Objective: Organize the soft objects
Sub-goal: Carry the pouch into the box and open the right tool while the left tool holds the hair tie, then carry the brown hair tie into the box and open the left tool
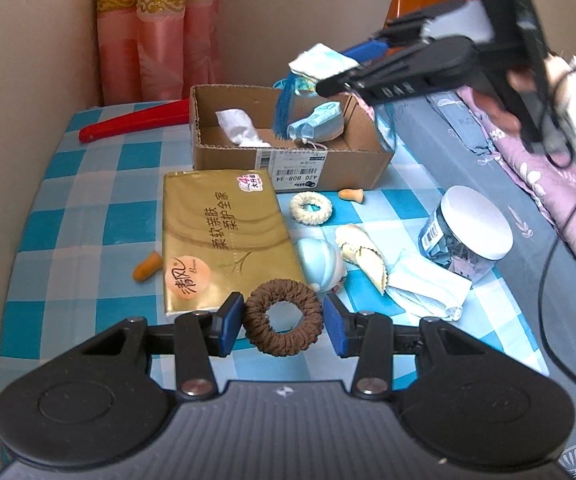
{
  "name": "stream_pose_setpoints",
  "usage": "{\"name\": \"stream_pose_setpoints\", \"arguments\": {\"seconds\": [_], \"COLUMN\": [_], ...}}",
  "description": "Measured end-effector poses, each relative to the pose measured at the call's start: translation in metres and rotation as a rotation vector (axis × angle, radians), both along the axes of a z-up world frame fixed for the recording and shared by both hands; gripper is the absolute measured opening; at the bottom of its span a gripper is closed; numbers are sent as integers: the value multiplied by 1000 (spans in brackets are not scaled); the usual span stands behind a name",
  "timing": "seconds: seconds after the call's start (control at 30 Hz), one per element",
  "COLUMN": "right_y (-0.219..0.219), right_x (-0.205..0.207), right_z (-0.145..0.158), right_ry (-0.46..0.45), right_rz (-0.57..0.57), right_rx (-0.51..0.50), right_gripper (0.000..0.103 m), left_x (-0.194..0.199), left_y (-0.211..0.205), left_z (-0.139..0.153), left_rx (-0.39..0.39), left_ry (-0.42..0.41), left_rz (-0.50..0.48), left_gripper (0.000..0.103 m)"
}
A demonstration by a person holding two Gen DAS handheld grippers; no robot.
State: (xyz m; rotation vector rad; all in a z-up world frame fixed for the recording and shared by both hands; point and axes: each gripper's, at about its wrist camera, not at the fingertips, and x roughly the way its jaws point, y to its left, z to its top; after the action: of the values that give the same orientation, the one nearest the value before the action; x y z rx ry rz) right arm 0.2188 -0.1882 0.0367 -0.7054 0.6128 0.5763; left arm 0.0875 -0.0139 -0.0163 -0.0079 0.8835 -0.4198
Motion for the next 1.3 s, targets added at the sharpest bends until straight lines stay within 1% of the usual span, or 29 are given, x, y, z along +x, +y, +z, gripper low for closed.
{"name": "stream_pose_setpoints", "arguments": {"seconds": [0.1,0.17,0.23,0.4,0.53,0.6,0.63,0.67,0.73,0.87,0.97,1.07,1.2,1.3], "right_y": [2,1,-2,-7,-13,-15,-16,-18,-19,-23,-28,-28,-25,-25], "right_x": [15,20,20,8,-11,-20,-25,-31,-42,-63,-75,-88,-108,-115], "right_z": [-6,-10,-14,-20,-16,-16,-16,-17,-20,-32,-40,-49,-57,-60], "right_ry": [18,23,36,32,47,56,64,78,103,150,193,222,229,246], "right_rz": [-4,-18,-22,-44,-68,-89,-105,-119,-149,-205,-255,-304,-319,-352], "right_rx": [-2,7,21,10,58,79,93,113,140,172,218,227,259,296], "right_gripper": [49,69,69,78,87,93,98,101,103,103,103,103,103,103], "left_x": [4,6,6,8,6,7,8,9,12,23,37,55,87,113], "left_y": [-1,-1,-1,-2,-5,-6,-7,-8,-9,-11,-14,-17,-25,-33], "left_z": [-3,-4,-4,-2,1,4,6,7,11,19,24,28,32,35], "left_rx": [8,10,12,23,35,45,51,55,58,68,77,90,98,116], "left_ry": [8,11,9,1,-11,-16,-19,-23,-28,-39,-50,-59,-66,-76], "left_rz": [0,4,2,0,-10,-15,-17,-18,-24,-28,-27,-20,-15,-7], "left_gripper": [43,43,43,43,43,43,43,43,43,43,43,43,43,43]}}
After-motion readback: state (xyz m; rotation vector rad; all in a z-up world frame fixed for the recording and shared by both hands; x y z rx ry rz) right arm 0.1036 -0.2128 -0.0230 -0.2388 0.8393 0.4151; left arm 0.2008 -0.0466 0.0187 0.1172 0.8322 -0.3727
